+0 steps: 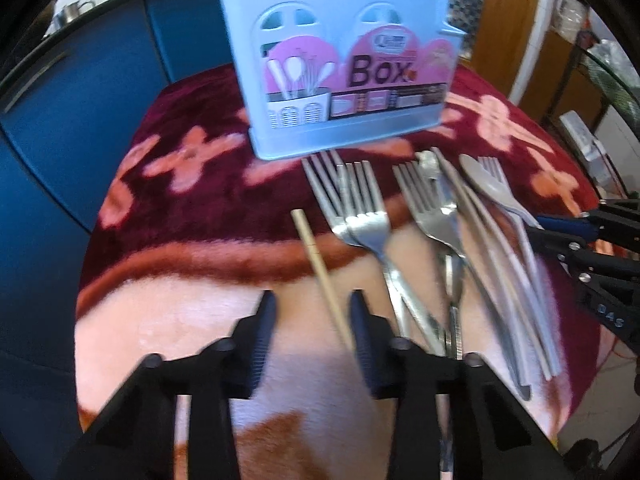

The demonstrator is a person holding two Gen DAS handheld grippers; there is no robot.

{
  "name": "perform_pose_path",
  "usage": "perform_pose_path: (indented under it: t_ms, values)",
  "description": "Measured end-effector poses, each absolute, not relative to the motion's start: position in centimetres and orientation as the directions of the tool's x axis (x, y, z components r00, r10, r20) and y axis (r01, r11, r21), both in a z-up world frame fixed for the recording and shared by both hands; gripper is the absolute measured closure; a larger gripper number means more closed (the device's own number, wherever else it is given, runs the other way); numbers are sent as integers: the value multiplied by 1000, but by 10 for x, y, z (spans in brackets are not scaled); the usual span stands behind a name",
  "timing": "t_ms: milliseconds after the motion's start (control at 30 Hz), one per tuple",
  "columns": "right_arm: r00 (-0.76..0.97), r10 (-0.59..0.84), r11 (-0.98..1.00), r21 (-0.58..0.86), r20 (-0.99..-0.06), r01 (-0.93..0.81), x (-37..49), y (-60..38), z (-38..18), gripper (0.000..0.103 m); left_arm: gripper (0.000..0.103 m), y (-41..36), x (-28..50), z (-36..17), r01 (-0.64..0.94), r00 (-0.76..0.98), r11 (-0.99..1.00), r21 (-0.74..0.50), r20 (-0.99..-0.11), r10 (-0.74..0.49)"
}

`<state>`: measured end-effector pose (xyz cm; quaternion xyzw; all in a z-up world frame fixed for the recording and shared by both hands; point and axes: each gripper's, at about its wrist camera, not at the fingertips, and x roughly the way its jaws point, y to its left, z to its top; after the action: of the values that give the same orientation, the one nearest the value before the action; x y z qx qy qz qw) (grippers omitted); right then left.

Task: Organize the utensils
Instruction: 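Grasp the white plastic spoon with the right tool while the left tool grasps a wooden chopstick, then lift and carry the spoon and chopstick over the blue holder with both tools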

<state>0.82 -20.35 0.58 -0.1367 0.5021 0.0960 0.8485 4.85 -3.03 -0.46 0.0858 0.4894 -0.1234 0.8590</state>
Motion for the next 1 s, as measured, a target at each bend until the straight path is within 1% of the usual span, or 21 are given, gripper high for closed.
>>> perform_pose_path:
  t_ms: [33, 67, 100, 133, 300, 467, 567, 767, 1000]
  values:
    - [480, 28, 943, -136, -877, -304, 7, -203, 7, 95, 84, -31, 47, -4, 297, 490, 955, 21, -861, -134]
    - [483, 35, 944, -130, -875, -304, 6, -203, 9, 96, 88, -31, 46, -3, 297, 490, 955, 6, -859, -148]
    - [485, 43, 946, -120, -873, -301, 4, -205, 10, 96, 95, -30, 46, -3, 294, 491, 956, -11, -856, -161]
    - [487, 53, 949, -108, -872, -296, 3, -207, 12, 96, 98, -27, 45, -2, 286, 489, 957, -42, -853, -184]
    - [520, 103, 963, -45, -848, -265, -3, -219, 25, 96, 99, -15, 44, 4, 249, 495, 959, -139, -832, -249]
    - [565, 201, 969, 78, -800, -233, -6, -233, 41, 96, 99, -10, 37, 20, 246, 530, 945, -214, -787, -316]
    - [611, 257, 964, 152, -749, -219, -7, -239, 51, 96, 99, -8, 31, 35, 255, 574, 935, -245, -740, -351]
    - [697, 313, 949, 230, -645, -214, -8, -243, 70, 96, 99, -3, 33, 64, 263, 657, 921, -288, -646, -389]
    - [769, 342, 937, 252, -540, -240, 2, -245, 97, 96, 99, 9, 56, 93, 248, 726, 909, -335, -557, -404]
